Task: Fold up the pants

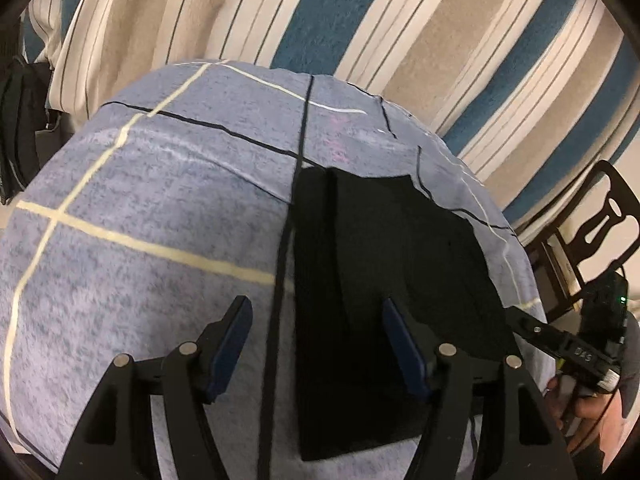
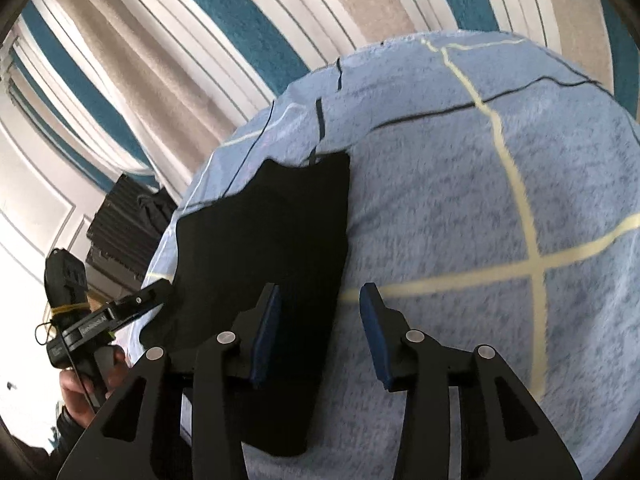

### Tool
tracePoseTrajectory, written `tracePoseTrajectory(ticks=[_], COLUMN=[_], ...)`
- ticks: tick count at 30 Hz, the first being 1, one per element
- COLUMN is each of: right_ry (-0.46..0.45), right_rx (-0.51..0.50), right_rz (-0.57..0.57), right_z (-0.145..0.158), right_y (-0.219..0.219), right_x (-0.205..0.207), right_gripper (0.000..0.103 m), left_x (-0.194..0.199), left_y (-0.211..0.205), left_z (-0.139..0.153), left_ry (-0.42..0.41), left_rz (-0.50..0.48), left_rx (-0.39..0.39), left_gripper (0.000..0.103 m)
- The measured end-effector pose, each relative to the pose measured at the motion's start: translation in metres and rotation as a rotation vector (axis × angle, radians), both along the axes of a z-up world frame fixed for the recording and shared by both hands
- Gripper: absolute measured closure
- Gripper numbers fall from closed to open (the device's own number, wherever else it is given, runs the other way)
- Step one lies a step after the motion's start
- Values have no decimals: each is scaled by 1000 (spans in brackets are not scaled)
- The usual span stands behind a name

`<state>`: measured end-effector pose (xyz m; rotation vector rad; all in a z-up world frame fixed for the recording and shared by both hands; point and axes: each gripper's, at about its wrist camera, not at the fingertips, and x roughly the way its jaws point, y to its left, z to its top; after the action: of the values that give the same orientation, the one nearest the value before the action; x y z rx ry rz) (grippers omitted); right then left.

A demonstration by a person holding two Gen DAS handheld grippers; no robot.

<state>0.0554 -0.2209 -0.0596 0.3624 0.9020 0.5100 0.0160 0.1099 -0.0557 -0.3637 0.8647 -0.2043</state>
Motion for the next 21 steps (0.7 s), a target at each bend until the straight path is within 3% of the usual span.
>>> tracePoseTrajectory(ticks=[5,10,21], right_ry=[23,35,36], right_rx=[24,44,65], right_rz=[22,30,44], right_z=[-6,-8,-12], right_y=[5,7,18], right_x=[3,12,30], right_gripper=[60,60,60], left_x=[2,20,40], left_y=[-7,-14,-19], left_z=[-4,-6,-13], left_ry=[8,8,-22], left_rz=[-17,-60,-67], left_rx=[-1,-57,-61], left_gripper=[33,33,32])
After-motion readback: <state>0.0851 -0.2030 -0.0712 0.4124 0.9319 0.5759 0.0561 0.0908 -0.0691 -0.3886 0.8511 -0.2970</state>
